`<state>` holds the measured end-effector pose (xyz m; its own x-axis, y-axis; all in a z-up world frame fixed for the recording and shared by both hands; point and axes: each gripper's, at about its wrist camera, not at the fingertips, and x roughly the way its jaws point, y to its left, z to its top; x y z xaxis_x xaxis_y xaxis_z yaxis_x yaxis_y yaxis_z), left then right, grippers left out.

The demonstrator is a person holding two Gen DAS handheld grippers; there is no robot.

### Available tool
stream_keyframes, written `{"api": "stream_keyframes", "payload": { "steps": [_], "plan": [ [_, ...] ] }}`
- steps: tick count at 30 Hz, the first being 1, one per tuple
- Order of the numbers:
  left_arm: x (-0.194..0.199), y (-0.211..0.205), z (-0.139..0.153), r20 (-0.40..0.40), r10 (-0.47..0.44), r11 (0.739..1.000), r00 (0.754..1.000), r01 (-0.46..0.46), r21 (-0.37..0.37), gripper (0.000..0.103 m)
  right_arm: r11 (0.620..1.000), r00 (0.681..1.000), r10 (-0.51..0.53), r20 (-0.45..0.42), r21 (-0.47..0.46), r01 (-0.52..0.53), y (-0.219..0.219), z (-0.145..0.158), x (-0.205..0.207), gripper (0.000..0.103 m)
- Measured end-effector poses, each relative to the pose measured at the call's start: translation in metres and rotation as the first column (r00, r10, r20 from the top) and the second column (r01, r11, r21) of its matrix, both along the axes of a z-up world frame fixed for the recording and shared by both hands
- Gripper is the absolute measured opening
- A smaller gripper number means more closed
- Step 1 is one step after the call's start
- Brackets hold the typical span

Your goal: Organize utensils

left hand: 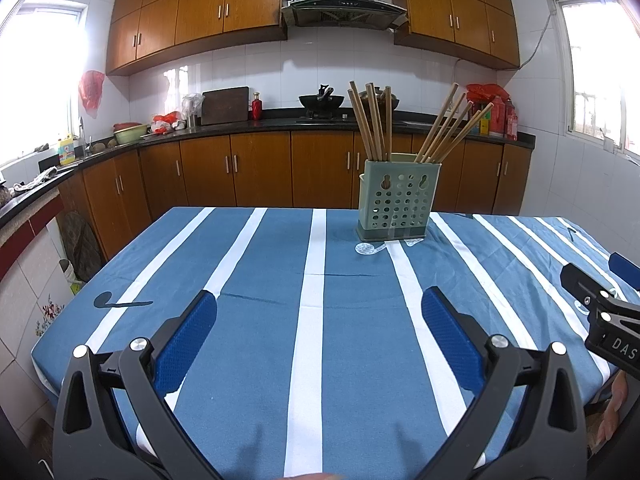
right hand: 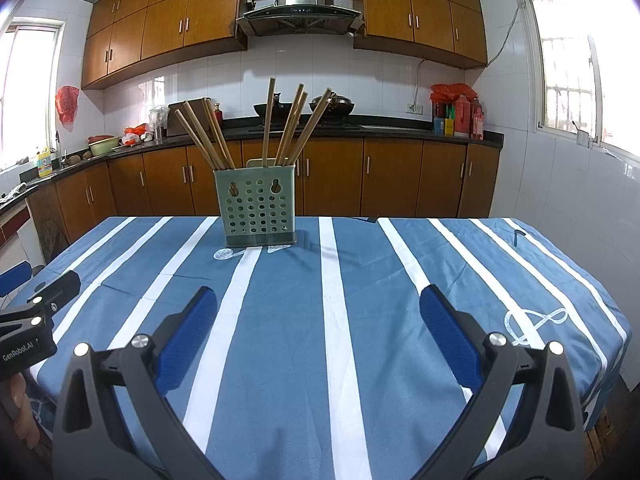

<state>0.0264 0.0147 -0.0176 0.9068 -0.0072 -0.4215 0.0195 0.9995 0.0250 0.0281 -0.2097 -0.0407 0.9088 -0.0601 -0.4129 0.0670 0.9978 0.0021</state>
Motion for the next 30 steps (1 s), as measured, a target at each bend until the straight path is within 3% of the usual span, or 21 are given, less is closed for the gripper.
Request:
{"api": "stream_keyframes", "payload": {
  "steps": [30],
  "plan": [
    [0.0002, -0.0005, 0.0000, 0.000, 0.000, 1.000, 1.000, 0.000, 0.000, 0.101, 1.000, 1.000, -0.004, -0.002, 0.003, 0.004, 0.0026, -0.0018, 0.0003, 0.099]
  ]
}}
